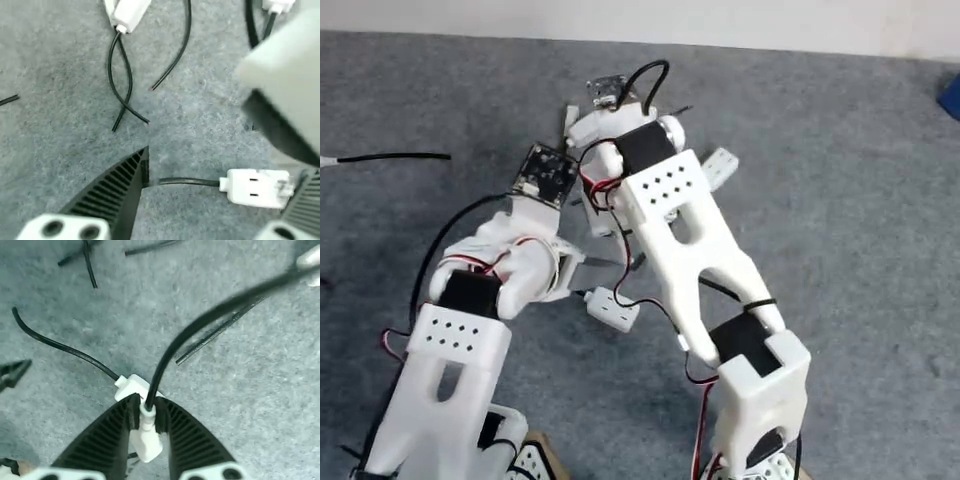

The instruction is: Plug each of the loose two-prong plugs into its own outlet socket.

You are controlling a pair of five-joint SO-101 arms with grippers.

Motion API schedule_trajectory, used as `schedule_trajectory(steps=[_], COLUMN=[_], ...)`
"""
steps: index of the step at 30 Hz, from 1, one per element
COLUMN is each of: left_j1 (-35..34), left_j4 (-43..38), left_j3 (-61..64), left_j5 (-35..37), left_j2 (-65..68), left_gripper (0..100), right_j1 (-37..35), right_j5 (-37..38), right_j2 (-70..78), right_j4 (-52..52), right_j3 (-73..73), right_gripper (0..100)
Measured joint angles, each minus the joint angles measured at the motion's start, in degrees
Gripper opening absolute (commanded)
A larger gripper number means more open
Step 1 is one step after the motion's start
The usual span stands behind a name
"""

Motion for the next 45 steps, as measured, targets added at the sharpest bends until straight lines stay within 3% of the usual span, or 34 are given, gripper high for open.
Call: schedule_trajectory(steps=[11, 17, 23, 31, 45], left_j1=[-1.76, 1.41, 2.02, 1.93, -2.29], left_j4=[-3.16, 3.08, 3.78, -2.90, -4.84], left_j3=[2.90, -2.64, -3.08, 3.43, 3.78], left_j5=[0.00, 0.70, 1.67, 1.67, 1.67], left_j2=[0.00, -0.35, -0.35, -0.35, -0.35], left_gripper=[43, 43, 43, 43, 43], right_j1=[1.05, 1.58, 1.58, 0.70, 0.70], right_j5=[0.18, -5.89, -8.53, -8.53, -5.80], right_j2=[-0.09, -0.09, -0.09, -2.46, -5.89], right_j4=[0.00, -4.84, -5.27, 0.09, -0.09], right_j3=[0.00, 0.00, -0.79, -8.62, 1.05], right_gripper=[0.6, 0.6, 0.6, 0.6, 0.6])
